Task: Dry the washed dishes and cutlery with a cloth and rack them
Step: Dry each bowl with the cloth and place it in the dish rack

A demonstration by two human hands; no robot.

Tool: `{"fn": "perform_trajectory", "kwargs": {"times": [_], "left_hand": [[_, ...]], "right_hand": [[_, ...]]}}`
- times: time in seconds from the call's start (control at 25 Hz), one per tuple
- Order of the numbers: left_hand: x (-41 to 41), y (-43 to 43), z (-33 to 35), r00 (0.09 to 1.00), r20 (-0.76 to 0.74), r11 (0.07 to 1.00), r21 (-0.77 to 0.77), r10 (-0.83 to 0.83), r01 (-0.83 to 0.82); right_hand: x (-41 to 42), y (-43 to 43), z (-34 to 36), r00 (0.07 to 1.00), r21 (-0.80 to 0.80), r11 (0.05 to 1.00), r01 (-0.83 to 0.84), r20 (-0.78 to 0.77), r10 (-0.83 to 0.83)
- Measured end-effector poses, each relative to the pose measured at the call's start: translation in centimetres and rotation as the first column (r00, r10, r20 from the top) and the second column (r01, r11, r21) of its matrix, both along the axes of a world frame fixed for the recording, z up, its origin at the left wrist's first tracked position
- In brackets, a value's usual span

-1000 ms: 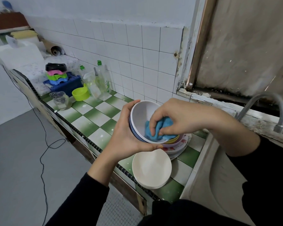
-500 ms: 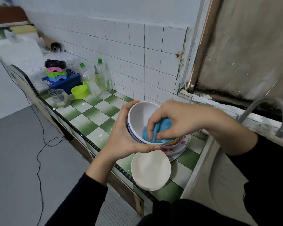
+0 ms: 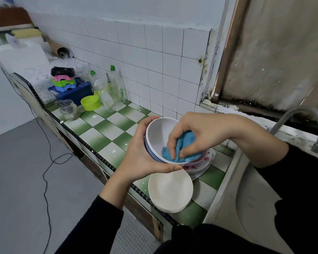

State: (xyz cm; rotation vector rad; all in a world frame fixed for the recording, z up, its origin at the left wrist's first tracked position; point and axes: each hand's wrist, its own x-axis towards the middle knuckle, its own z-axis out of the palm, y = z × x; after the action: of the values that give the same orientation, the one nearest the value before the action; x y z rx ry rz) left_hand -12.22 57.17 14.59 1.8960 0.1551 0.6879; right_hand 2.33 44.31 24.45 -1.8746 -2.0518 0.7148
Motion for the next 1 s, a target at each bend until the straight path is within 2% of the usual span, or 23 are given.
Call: {"fn": "perform_trajectory", "kwargs": {"times": [0.08, 0.12, 0.16, 0.24, 0.28, 0.32, 0.36, 0.48, 0.56, 0.64, 0.72, 0.8, 1.0], "left_hand": [[0.1, -0.3, 0.0, 1.0, 0.003, 1.0, 0.003, 0.007, -0.007], [0.1, -0.4, 0.1, 1.0, 0.008, 1.0, -0.001, -0.002, 0.002], [0.2, -0.4, 0.1, 1.0, 0.013, 1.0, -0.01, -0.014, 0.014], [0.2, -0.5, 0.2, 0.999, 0.022, 0.999, -0.038, -0.037, 0.038], [0.1, -0.4, 0.2, 0.999, 0.023, 0.998, -0.052, -0.04, 0.041], [0.0, -0.3, 0.2, 0.999, 0.025, 0.998, -0.056, -0.037, 0.038], [-0.1, -0.1, 0.3, 0.999, 0.029, 0.998, -0.047, -0.032, 0.034], [-0.5, -0.1, 0.4, 0.999, 0.043, 1.0, 0.026, -0.018, 0.017], [-0.4, -0.6, 0.6, 0.999, 0.053, 0.998, 0.062, -0.002, -0.001], [-0.2, -1.0, 0.9, 0.998, 0.061, 0.997, 0.076, 0.002, -0.007], [-0.1, -0.9, 1.2, 0.997, 0.079, 0.997, 0.079, -0.006, 0.0], [0.0, -0.7, 1.2, 0.995, 0.098, 0.995, 0.098, -0.01, 0.001], [0.1, -1.2, 0.3, 0.993, 0.109, 0.99, 0.128, 0.042, -0.056]], "right_hand": [[0.6, 0.2, -0.2, 0.977, 0.027, 0.999, 0.019, 0.212, -0.024], [0.5, 0.4, -0.7, 0.973, 0.108, 0.993, 0.051, 0.219, -0.074], [0.1, 0.6, -1.3, 0.977, 0.218, 0.971, 0.103, 0.161, -0.139], [-0.9, 0.9, -2.4, 0.967, 0.381, 0.89, 0.251, -0.132, -0.216], [-1.3, 1.0, -2.8, 0.936, 0.381, 0.874, 0.303, -0.291, -0.198], [-1.6, 0.9, -2.8, 0.91, 0.353, 0.886, 0.3, -0.384, -0.155], [-1.8, 0.7, -2.6, 0.911, 0.319, 0.917, 0.241, -0.4, -0.1], [-1.2, -0.3, -0.6, 0.955, 0.113, 0.994, 0.0, -0.296, 0.033], [-0.2, -0.9, 0.6, 0.994, 0.025, 1.0, -0.014, -0.112, 0.016], [0.1, -0.9, 0.7, 0.986, 0.138, 0.99, 0.0, 0.166, -0.023], [-0.3, -0.7, 0.0, 0.95, 0.327, 0.945, -0.016, 0.3, -0.088], [-0.9, -0.5, -0.7, 0.943, 0.39, 0.921, -0.005, 0.309, -0.126], [-0.9, -1.2, -0.9, 0.984, 0.177, 0.977, 0.122, 0.107, -0.143]]}}
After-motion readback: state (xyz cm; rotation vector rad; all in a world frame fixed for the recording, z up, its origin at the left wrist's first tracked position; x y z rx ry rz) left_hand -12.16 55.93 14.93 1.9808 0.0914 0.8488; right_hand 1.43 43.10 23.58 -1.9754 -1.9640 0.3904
